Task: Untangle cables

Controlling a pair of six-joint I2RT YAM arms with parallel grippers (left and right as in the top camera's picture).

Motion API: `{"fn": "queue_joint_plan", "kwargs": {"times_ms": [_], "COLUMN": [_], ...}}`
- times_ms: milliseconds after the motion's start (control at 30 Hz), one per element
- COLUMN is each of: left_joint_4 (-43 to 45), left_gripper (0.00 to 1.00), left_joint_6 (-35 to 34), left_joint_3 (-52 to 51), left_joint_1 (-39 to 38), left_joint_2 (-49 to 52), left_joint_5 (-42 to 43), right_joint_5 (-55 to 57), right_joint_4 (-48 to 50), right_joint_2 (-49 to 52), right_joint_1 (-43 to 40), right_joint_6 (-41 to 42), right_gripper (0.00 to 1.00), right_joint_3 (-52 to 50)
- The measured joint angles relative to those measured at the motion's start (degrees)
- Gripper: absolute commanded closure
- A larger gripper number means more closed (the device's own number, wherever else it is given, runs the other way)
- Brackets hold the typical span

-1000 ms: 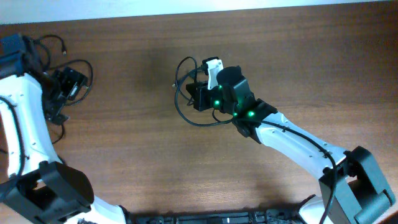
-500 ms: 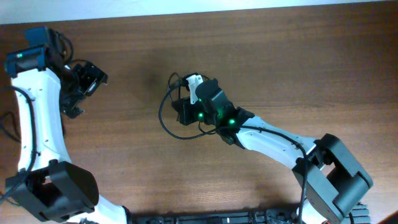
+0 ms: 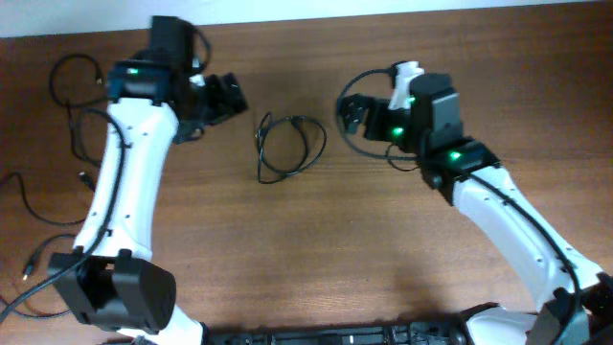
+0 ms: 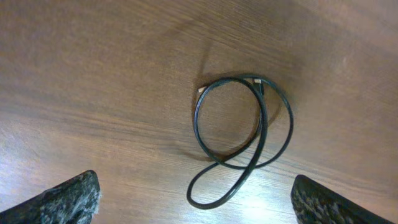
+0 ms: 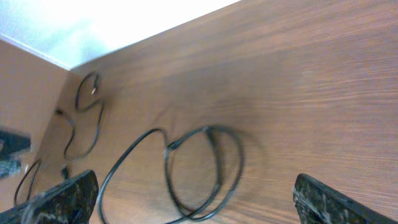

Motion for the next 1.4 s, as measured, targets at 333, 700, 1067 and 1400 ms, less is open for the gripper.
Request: {"fn": "queue_joint_plan", "kwargs": {"times_ms": [333,700,1067,1400], "left_joint_4": [3.02,3.78,23.41,23.93], "left_gripper": [0.24,1.00,1.00,0.01], "left_joint_6": [1.75,4.96,5.55,5.84], "left_joint_3": [-1.07,2.95,9.09,8.04], "left_joint_1": [-13.09,-11.98,4.35,6.32], "left_joint_2": [8.46,16.74,16.85,25.81], "left_joint_5": [-9.07,-22.34,-29.62,-17.88], "right_joint_5": [0.07,0.07,0.07,0.07], "right_joint_4": [-19.96,-20.02,-20.00,-20.00], "right_joint_2": [-0.20,-0.20,-0.20,-0.20], "right_joint_1": [-3.85,-3.85,-3.85,-3.85], "right_joint_6": [0.00,-0.02,-0.02,-0.02], "right_gripper": [0.01,0.01,0.01,0.01], "right_joint_3": [-0.02,-0.02,-0.02,-0.02]}}
